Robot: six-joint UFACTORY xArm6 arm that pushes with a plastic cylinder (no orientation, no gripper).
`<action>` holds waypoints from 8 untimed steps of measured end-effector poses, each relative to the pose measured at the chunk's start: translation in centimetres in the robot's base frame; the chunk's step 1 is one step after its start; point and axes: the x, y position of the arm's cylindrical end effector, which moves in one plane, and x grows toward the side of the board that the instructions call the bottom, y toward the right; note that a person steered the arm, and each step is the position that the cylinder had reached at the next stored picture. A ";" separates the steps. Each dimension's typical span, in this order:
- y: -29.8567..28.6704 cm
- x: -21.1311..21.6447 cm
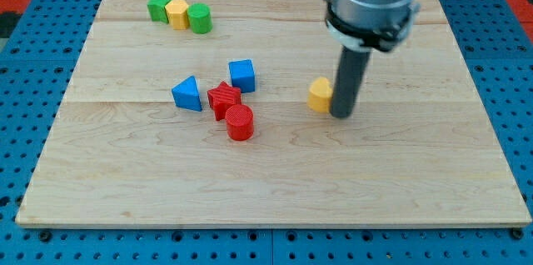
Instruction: Move the green circle and yellow heart close to the yellow hexagon
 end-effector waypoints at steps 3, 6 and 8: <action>-13.2 -12.5; -15.2 -10.5; -15.9 -14.3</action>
